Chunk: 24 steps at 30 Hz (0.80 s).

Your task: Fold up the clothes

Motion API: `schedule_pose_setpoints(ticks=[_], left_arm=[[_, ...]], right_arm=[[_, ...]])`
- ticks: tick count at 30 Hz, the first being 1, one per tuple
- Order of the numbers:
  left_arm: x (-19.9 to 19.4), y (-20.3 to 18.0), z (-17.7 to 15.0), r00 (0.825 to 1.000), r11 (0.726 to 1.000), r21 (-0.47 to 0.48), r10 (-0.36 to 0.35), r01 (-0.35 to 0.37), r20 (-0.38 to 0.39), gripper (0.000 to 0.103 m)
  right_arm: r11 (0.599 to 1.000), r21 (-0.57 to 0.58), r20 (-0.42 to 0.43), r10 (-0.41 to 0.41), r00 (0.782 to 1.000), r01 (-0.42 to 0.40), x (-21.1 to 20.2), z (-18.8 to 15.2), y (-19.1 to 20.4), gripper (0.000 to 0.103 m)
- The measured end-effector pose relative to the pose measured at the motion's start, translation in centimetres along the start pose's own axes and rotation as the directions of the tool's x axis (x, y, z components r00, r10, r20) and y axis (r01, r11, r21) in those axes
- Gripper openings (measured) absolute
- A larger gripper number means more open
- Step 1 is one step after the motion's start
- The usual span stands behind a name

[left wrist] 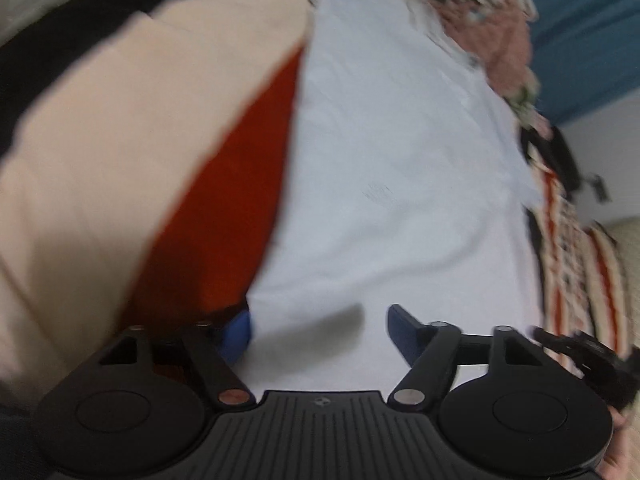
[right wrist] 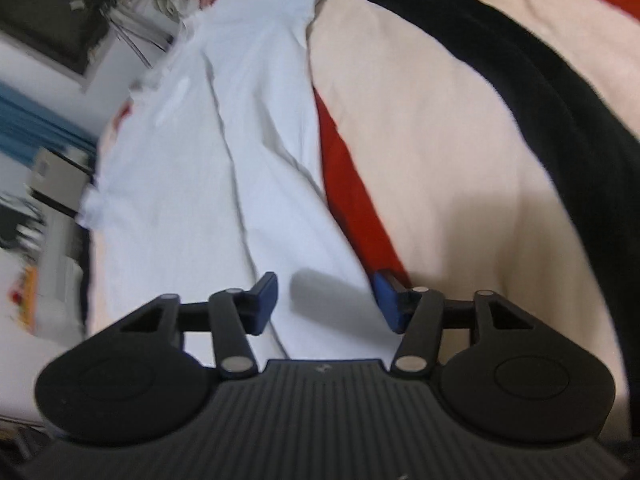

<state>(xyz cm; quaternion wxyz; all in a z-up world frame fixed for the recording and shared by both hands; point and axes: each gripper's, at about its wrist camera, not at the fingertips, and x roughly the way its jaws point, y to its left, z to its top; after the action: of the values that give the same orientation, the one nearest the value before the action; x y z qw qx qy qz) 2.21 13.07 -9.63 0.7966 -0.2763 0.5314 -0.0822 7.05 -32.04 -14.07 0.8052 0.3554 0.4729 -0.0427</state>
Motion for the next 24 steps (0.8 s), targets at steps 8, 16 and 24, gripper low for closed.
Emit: schedule_pose_setpoints(ticks=[8,16,24], left_arm=[[-0.4,-0.6,0.2,1.0,1.0,0.012,0.021,-0.021,0.002,0.005],[-5.0,0.7,0.0,0.991,0.996,-0.05,-0.062,0.068,0.119,0.004],[-10.9,1.3,0.6,0.987,0.997,0.001,0.074,-0.075,0.141,0.003]], right_arm=[[0.974,-0.071,-0.009,-0.218,0.976,0.217,0.4,-3.0,1.8,0.05],[0.926,-0.29,-0.008,-0.254,0.967,0.241,-0.9,-4.0,5.4,0.004],[0.896,-0.359,0.086,-0.249,0.965,0.263,-7.6,-1.9,5.5,0.004]])
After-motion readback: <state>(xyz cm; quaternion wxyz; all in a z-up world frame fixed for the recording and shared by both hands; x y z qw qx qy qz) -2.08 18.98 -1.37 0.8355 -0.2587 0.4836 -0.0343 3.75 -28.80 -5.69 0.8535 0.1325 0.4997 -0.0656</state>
